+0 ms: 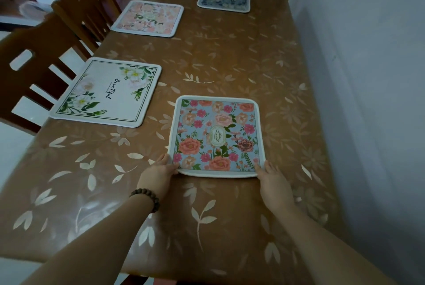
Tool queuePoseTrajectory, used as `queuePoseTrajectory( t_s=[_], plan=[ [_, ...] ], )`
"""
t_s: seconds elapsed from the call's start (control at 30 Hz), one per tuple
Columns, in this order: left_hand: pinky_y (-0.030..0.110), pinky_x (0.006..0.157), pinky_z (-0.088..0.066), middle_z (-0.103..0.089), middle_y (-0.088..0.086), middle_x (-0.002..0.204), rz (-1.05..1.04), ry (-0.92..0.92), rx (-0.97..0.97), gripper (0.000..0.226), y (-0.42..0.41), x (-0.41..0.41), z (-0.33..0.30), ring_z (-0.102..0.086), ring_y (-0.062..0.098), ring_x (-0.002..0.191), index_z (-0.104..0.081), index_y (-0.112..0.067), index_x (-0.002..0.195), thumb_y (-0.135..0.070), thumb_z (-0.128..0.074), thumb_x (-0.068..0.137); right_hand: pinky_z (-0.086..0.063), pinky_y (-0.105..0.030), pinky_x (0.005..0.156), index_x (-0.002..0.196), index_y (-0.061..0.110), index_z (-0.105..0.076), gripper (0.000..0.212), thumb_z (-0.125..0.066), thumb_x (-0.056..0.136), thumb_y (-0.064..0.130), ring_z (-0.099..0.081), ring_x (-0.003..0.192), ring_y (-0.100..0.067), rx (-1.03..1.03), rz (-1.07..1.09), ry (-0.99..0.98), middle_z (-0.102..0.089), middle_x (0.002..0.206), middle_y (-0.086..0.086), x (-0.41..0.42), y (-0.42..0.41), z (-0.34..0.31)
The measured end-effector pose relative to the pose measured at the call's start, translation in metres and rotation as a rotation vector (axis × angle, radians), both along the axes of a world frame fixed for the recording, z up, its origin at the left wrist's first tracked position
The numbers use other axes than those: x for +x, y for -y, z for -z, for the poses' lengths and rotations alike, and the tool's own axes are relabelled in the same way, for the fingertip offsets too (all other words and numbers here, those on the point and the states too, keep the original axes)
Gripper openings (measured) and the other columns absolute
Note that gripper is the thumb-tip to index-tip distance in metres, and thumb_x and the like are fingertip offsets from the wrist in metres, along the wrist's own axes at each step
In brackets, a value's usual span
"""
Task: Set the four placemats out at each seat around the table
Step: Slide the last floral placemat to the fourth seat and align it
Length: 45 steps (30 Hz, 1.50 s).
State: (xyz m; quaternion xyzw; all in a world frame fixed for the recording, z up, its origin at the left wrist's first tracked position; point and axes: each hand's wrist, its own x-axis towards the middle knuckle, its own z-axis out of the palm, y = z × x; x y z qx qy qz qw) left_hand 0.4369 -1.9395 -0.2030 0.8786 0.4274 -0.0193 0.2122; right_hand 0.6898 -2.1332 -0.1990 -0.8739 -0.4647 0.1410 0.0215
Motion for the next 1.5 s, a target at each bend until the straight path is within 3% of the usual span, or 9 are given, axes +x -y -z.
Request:
queuePoseTrajectory(
  t_s=[0.13, 0.23, 0.5, 0.67, 0.87, 0.97, 1.07, 1.2, 1.5],
  plan=[
    [0.041, 0.105, -0.037, -0.038, 0.009, 0.146, 0.026, -0.040, -0.035, 0.033, 0.027, -0.026, -0.004, -0.032, 0.024, 0.137, -0.058, -0.026, 0.126, -0.020, -0.047, 0.095, -0.008, -0.034, 0.117, 0.149, 0.020, -0.022, 0.061, -0.031, 0.093, -0.003, -0.011, 0.145, -0.026, -0.032, -0.016, -0.038, -0.014, 0.156, -0.017, -0.026, 0.029, -0.003],
    [0.042, 0.092, -0.046, -0.049, 0.007, 0.126, 0.039, -0.002, -0.047, 0.028, 0.044, -0.044, -0.007, -0.045, 0.025, 0.125, -0.064, -0.020, 0.116, -0.018, -0.049, 0.093, -0.009, -0.034, 0.117, 0.149, 0.018, -0.023, 0.061, -0.029, 0.092, -0.004, -0.010, 0.145, -0.026, -0.031, -0.009, -0.053, -0.013, 0.156, -0.017, -0.046, 0.048, -0.004],
    [0.034, 0.091, -0.046, -0.047, 0.000, 0.128, 0.073, -0.131, -0.094, 0.028, 0.068, -0.072, -0.021, -0.053, 0.020, 0.112, -0.060, -0.019, 0.120, -0.018, -0.052, 0.093, -0.010, -0.036, 0.117, 0.148, 0.019, -0.024, 0.060, -0.025, 0.093, -0.005, -0.012, 0.145, -0.026, -0.091, 0.021, -0.091, -0.014, 0.156, -0.018, -0.082, 0.077, -0.008],
    [0.036, 0.091, -0.046, -0.054, 0.005, 0.124, 0.098, -0.163, -0.126, 0.022, 0.074, -0.080, -0.034, -0.056, 0.023, 0.109, -0.058, -0.015, 0.115, -0.019, -0.049, 0.095, -0.019, -0.042, 0.113, 0.147, 0.023, -0.026, 0.058, -0.028, 0.094, 0.000, -0.015, 0.143, -0.032, -0.156, 0.059, -0.087, -0.020, 0.155, -0.015, -0.103, 0.091, -0.010],
    [0.034, 0.095, -0.044, -0.054, 0.006, 0.126, 0.175, -0.273, -0.109, 0.033, 0.079, -0.106, -0.035, -0.054, 0.022, 0.111, -0.055, -0.020, 0.125, -0.032, -0.041, 0.098, -0.041, -0.036, 0.097, 0.146, 0.023, -0.030, 0.053, -0.039, 0.095, 0.011, -0.039, 0.125, -0.028, -0.109, 0.044, -0.122, -0.038, 0.142, -0.008, -0.129, 0.113, -0.012],
    [0.036, 0.100, -0.041, -0.045, 0.003, 0.137, 0.191, -0.168, -0.151, 0.044, 0.081, -0.119, -0.028, -0.048, 0.022, 0.119, -0.045, -0.027, 0.136, -0.034, -0.050, 0.093, -0.036, -0.041, 0.106, 0.146, 0.024, -0.021, 0.072, -0.062, 0.088, 0.031, -0.027, 0.136, -0.027, -0.040, 0.138, -0.214, -0.021, 0.153, -0.008, -0.142, 0.124, -0.013],
    [0.038, 0.103, -0.038, -0.034, 0.003, 0.145, 0.121, -0.031, -0.229, 0.080, 0.082, -0.127, -0.027, -0.040, 0.023, 0.127, -0.029, -0.022, 0.145, -0.043, -0.068, 0.079, -0.028, -0.046, 0.110, 0.149, 0.025, -0.001, 0.107, -0.074, 0.074, 0.047, -0.011, 0.143, -0.030, -0.024, 0.204, -0.299, 0.002, 0.158, -0.005, -0.144, 0.125, -0.016],
    [0.047, 0.107, -0.036, -0.024, 0.008, 0.153, -0.014, 0.072, -0.389, 0.099, 0.087, -0.122, -0.029, -0.033, 0.026, 0.135, -0.015, -0.019, 0.149, -0.049, -0.072, 0.073, -0.021, -0.046, 0.114, 0.150, 0.020, 0.004, 0.122, -0.079, 0.066, 0.051, -0.003, 0.145, -0.026, 0.052, 0.211, -0.375, 0.003, 0.159, -0.006, -0.134, 0.109, -0.017],
    [0.036, 0.102, -0.037, -0.035, 0.006, 0.148, -0.139, 0.155, -0.496, 0.093, 0.092, -0.112, -0.032, -0.039, 0.022, 0.131, -0.015, -0.018, 0.149, -0.034, -0.073, 0.078, -0.035, -0.043, 0.108, 0.150, 0.019, -0.007, 0.116, -0.079, 0.066, 0.052, -0.033, 0.136, -0.019, 0.089, 0.310, -0.464, 0.000, 0.159, -0.006, -0.132, 0.090, -0.007]
  ],
)
